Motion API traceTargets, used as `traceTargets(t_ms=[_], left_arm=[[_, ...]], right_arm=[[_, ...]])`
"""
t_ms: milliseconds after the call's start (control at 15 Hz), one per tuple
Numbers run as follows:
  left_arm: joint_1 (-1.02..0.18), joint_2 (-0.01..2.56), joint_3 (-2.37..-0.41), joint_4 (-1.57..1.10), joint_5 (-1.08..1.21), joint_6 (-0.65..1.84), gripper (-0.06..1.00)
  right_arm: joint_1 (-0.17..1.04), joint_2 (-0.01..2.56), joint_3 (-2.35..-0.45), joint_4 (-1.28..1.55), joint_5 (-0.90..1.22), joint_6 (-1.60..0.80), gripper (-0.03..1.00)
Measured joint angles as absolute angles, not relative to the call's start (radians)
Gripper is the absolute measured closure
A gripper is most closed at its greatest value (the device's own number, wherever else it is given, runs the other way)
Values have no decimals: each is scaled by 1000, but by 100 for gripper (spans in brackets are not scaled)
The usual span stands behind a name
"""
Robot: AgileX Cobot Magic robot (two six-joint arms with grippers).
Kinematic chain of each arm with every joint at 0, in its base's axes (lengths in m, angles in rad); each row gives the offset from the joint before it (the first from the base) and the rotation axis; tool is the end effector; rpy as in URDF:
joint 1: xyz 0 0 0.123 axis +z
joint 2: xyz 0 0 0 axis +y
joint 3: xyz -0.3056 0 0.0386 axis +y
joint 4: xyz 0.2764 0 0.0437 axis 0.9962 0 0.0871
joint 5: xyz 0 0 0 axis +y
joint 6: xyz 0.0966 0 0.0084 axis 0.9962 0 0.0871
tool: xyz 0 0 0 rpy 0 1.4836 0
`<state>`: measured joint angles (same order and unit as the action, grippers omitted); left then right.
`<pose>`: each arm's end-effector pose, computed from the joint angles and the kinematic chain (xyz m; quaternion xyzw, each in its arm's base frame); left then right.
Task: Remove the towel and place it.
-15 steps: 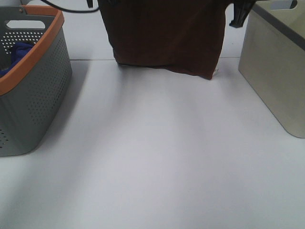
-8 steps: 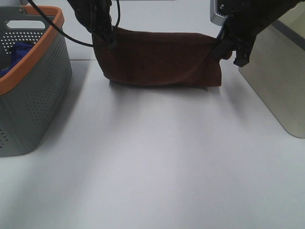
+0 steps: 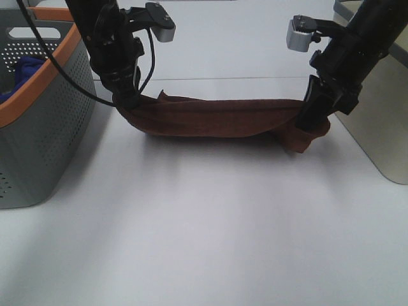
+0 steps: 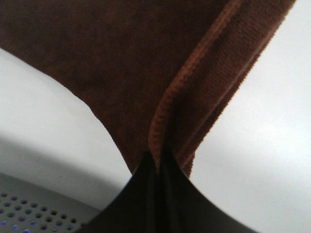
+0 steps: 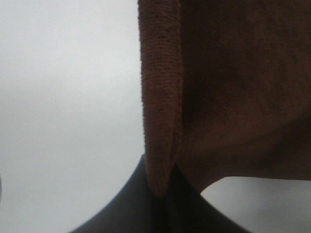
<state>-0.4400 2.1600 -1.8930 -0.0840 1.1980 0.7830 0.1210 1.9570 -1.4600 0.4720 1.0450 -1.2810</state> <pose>0.4479 -0.2193 0.2300 0.5615 0.8208 -0.0234 0.1017 0.4218 0.0897 0.2103 -0.5455 0.8098 0.1437 0.1615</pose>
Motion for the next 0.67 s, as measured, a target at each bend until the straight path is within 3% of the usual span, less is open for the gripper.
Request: traceTargets(t_ms=[667], left_arm=[[-440, 2204, -1725, -157, 1210, 884, 94]], right_arm=[[121, 1956, -1177, 557, 1016, -1274, 97]])
